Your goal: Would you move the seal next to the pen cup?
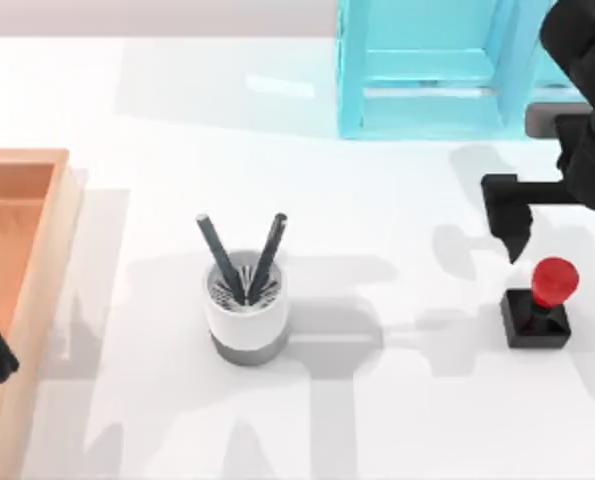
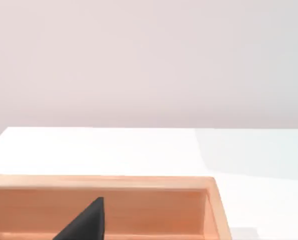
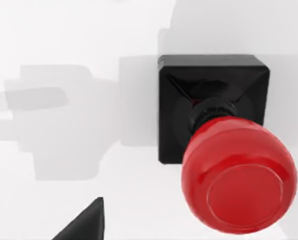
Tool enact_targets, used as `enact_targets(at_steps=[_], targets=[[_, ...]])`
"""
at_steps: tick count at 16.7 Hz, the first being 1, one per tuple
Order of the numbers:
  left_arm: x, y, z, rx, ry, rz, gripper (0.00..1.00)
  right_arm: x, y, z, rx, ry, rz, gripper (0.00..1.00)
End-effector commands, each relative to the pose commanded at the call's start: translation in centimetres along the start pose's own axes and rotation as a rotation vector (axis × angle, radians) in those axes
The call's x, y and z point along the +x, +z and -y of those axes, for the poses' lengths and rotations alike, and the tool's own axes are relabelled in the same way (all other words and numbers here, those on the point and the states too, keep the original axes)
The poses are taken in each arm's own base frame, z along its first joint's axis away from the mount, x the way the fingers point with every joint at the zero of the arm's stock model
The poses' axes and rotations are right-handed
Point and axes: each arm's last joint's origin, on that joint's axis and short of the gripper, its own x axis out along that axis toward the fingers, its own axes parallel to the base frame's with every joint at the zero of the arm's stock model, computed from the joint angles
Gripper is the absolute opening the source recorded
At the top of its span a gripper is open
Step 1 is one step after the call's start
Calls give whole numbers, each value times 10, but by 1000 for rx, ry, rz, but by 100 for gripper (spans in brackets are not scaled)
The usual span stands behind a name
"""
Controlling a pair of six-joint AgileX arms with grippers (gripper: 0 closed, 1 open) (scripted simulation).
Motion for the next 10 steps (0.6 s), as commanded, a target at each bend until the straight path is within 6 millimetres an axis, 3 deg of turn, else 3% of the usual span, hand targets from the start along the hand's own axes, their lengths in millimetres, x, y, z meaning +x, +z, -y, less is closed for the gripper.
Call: enact_targets(at_steps=[6, 10], targets=[[0, 0, 0, 0, 0, 0, 100, 64, -2, 0, 0, 2, 5, 100], [0, 0, 0, 0, 0, 0, 100, 69, -3, 0, 0, 1, 2, 100]])
